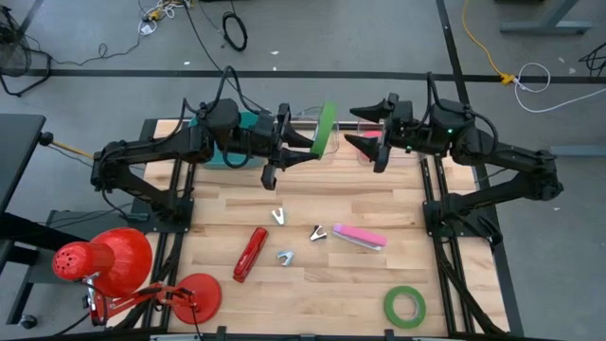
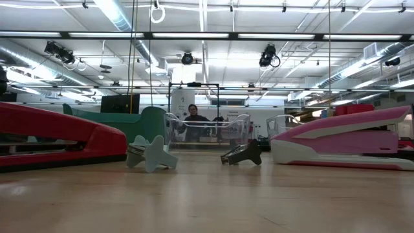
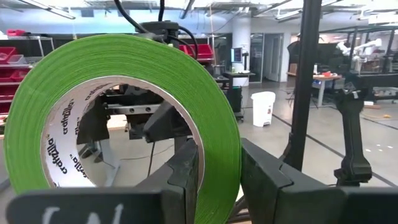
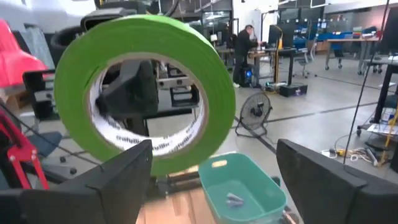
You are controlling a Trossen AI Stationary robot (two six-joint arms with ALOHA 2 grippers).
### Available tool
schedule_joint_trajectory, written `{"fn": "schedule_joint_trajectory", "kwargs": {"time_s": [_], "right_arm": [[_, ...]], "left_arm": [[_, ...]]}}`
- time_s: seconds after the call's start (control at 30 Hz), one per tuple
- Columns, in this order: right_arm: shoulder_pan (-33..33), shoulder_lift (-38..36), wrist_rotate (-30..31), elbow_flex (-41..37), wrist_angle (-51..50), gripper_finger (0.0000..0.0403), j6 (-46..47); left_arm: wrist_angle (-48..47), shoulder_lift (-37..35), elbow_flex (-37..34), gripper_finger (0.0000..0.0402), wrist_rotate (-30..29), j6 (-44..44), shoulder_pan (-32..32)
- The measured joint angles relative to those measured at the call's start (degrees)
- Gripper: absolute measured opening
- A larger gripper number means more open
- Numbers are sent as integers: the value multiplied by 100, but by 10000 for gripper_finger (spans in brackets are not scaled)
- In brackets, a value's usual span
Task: Pick and place Stapler, Stapler remover, tape
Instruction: Put the top green tape into the right transparent bin
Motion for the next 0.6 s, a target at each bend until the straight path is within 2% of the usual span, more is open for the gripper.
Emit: {"fn": "schedule_joint_trajectory", "kwargs": {"time_s": [0.6], "right_arm": [[-4, 610, -264, 2, 1252, 343, 223]], "left_arm": [[87, 4, 0, 99, 148, -9, -2]]}}
